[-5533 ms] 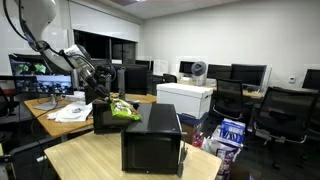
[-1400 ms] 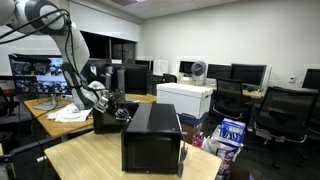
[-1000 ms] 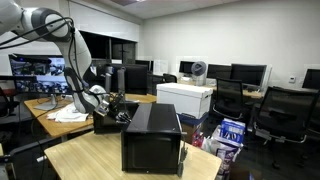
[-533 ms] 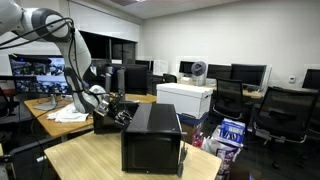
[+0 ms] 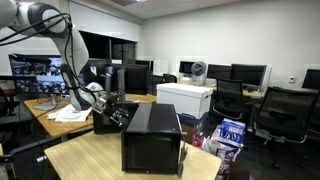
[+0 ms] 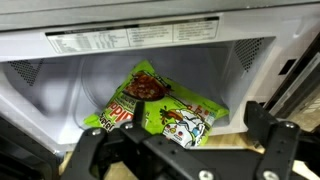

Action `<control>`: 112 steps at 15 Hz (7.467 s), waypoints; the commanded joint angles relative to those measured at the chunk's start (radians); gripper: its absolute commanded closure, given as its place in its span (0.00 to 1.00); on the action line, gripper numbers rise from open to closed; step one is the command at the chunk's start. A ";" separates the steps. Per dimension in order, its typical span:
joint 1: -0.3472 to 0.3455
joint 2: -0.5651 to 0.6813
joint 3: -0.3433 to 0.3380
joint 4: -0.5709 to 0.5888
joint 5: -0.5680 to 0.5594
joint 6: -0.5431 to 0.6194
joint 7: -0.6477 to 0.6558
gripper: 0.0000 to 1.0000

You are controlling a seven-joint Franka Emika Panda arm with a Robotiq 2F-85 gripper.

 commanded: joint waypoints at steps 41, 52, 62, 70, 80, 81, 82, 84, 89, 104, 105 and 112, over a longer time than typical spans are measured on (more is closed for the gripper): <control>-0.263 -0.246 0.135 -0.117 1.399 0.015 -1.830 0.99; -0.213 -0.414 0.134 -0.320 1.405 0.056 -1.901 0.99; -0.163 -0.446 0.140 -0.326 1.465 -0.027 -1.956 0.73; -0.152 -0.441 0.129 -0.323 1.462 -0.028 -1.954 0.48; -0.147 -0.292 0.177 -0.335 1.578 0.379 -1.942 0.00; -0.149 -0.273 0.181 -0.335 1.579 0.418 -1.936 0.00; -0.149 -0.255 0.183 -0.334 1.572 0.454 -1.931 0.00; -0.151 -0.219 0.184 -0.334 1.563 0.535 -1.912 0.00; -0.146 -0.141 0.176 -0.324 1.532 0.707 -1.847 0.00; 0.263 0.098 -0.329 -0.103 1.108 0.900 -1.222 0.50; 0.280 0.108 -0.348 -0.099 1.087 0.905 -1.177 0.58; 0.231 0.162 -0.373 0.023 0.991 0.864 -1.040 0.98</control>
